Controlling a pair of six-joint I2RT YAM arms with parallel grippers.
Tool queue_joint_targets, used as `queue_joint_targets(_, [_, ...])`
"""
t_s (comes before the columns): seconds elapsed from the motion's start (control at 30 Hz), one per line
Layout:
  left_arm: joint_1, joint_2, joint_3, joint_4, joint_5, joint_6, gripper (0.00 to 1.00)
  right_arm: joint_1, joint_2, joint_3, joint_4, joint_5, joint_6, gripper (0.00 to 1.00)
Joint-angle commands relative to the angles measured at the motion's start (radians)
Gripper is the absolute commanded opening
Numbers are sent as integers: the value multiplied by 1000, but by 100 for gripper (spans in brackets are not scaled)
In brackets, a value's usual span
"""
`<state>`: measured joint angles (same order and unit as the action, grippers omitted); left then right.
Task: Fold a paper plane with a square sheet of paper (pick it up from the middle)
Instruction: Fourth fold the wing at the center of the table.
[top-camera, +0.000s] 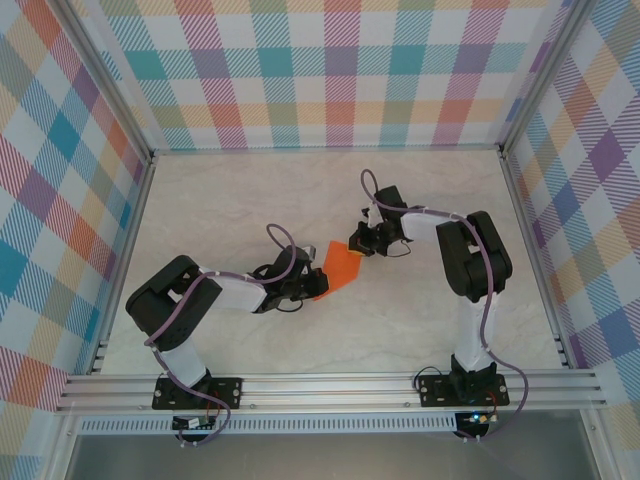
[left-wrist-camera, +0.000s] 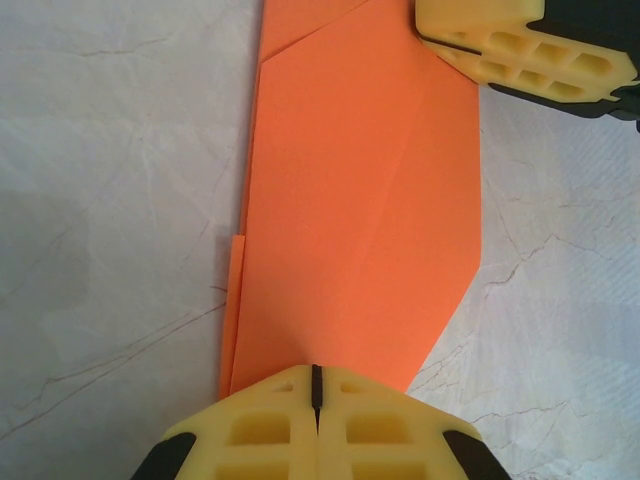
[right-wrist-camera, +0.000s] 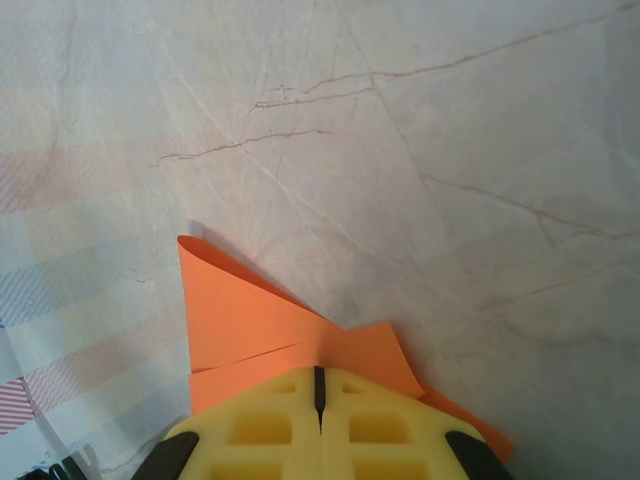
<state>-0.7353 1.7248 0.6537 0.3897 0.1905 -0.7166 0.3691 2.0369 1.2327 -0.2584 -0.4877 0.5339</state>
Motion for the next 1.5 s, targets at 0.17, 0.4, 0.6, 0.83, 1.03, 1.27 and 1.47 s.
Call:
queue_joint_targets(0.17, [-14,22,-32,-213,13,13,0,-70,47,48,-10,95,-25,0])
queue_joint_targets(0.4, [-15,18,-28,-217,13,13,0,-98,14,87,-44,123,-37,0])
queue_joint_targets(0.6, [-18,10,-17,-221,14,11,0,-95,-176,-36,-8,106,-15,2])
queue_joint_targets(0.83, [-17,9,-2,-227,7,10,0,-1,-264,-176,55,23,42,4])
queue_joint_targets(1.03, [-18,13,3,-223,7,5,0,118,-232,-180,100,-7,100,4])
queue_joint_targets(1.27, [-18,-6,6,-215,17,-1,0,154,-139,-167,145,-28,142,3])
queue_joint_targets(1.47, [-16,-56,7,-213,38,2,0,154,-93,-151,126,-4,143,3])
